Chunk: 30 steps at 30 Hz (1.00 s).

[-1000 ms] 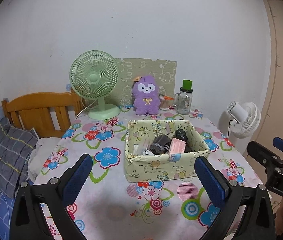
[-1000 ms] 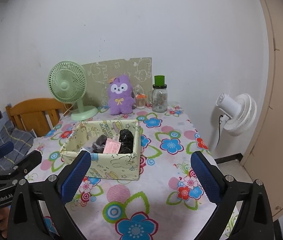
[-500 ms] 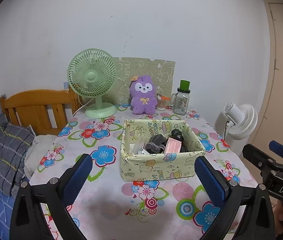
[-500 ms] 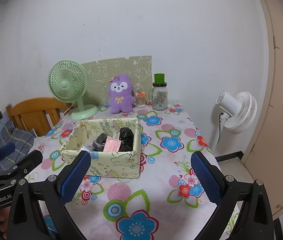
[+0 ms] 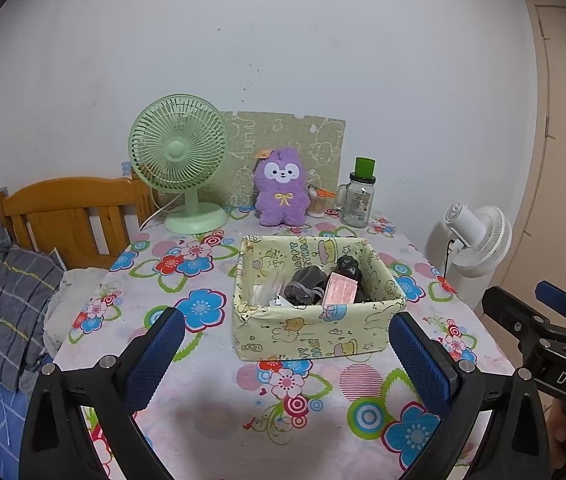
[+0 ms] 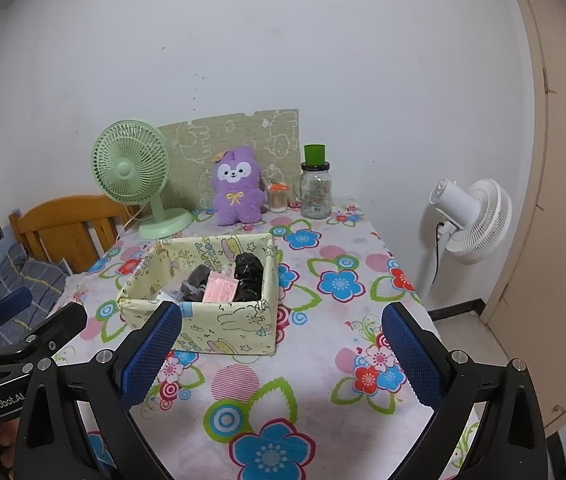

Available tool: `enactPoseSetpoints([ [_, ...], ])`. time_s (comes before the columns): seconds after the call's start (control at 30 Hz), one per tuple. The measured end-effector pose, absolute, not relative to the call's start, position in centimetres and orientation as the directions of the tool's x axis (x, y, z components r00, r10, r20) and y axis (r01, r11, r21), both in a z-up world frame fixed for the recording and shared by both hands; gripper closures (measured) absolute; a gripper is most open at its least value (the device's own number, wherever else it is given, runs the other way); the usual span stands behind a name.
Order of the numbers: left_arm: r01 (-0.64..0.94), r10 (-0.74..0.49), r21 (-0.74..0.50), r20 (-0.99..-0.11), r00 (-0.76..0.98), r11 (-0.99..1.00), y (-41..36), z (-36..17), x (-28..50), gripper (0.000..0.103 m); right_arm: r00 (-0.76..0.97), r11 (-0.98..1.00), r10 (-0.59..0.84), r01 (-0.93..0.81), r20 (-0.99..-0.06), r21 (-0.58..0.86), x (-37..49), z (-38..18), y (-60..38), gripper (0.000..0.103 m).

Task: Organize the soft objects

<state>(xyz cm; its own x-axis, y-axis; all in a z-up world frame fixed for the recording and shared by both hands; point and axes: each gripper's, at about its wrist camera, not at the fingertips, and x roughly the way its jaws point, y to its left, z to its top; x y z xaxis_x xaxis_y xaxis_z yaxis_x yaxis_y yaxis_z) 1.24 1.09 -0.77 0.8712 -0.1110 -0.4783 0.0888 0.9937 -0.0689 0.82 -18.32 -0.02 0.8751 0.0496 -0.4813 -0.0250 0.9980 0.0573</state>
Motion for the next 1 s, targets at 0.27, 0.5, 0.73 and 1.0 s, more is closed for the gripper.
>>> enactPoseSetpoints([
  [0.27, 0.095, -0.115, -0.067, -0.479, 0.87, 0.993, 0.93, -0.8, 1.21, 0.0, 0.875, 0.998, 0.05, -0.025, -0.482, 0.06, 0.83, -0.02, -18.3, 0.002],
  [0.5, 0.091, -0.112, -0.067, -0.482, 0.869, 0.994, 0.91, -0.84, 1.34, 0.0, 0.873, 0.998, 0.051, -0.026, -0.486, 0.058, 0.82, -0.13, -18.28, 0.002],
  [0.73, 0.105, -0.123, -0.065, -0.479, 0.869, 0.992, 0.73, -0.97, 1.32, 0.0, 0.875, 0.998, 0.059, -0.033, -0.481, 0.062, 0.61, -0.22, -18.23, 0.002],
  [1.0, 0.108, -0.125, -0.064, -0.481, 0.868, 0.992, 0.27, -1.06, 1.26, 0.0, 0.874, 0.997, 0.062, -0.034, -0.482, 0.067, 0.51, -0.22, -18.37, 0.002],
])
